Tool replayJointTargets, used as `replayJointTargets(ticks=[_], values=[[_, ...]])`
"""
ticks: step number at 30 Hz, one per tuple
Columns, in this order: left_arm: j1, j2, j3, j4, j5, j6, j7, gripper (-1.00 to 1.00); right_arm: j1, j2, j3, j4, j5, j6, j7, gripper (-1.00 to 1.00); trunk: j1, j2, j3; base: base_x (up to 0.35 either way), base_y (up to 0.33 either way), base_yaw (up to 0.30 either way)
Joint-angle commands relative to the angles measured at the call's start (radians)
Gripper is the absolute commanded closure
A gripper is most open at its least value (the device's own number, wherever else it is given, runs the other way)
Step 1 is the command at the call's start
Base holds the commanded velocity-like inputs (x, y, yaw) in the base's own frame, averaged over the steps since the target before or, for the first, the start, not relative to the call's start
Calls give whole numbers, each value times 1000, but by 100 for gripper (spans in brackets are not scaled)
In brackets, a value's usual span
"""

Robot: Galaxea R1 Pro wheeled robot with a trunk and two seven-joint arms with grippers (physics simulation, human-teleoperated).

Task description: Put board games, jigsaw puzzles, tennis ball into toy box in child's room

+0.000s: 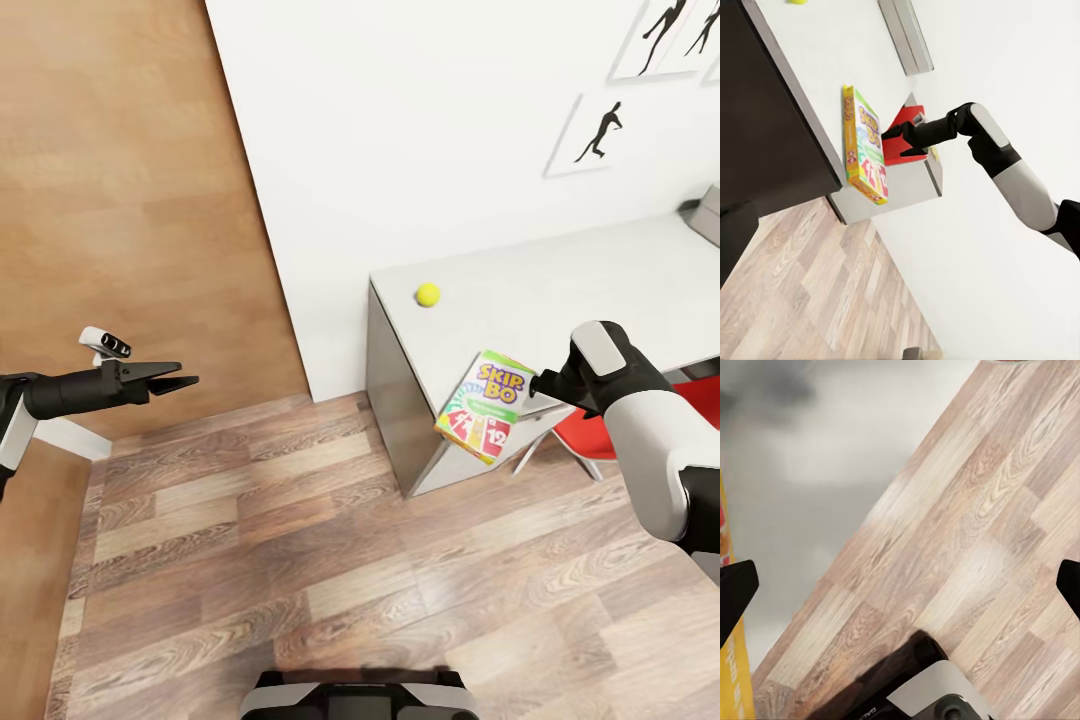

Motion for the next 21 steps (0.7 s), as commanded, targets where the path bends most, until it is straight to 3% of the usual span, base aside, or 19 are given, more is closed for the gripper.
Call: replayJointTargets(ticks=[1,21], values=[[-1,0,-1,0,0,11,-4,-100,-1,0,-2,-1,-10,2,-10,-100,1,-2,-1,6,21,0],[-1,-3,-2,-1,1,11,-4,-100,-1,3,-1,-1,-10,3,-10,-100,1,-2,-1,40,32,0]])
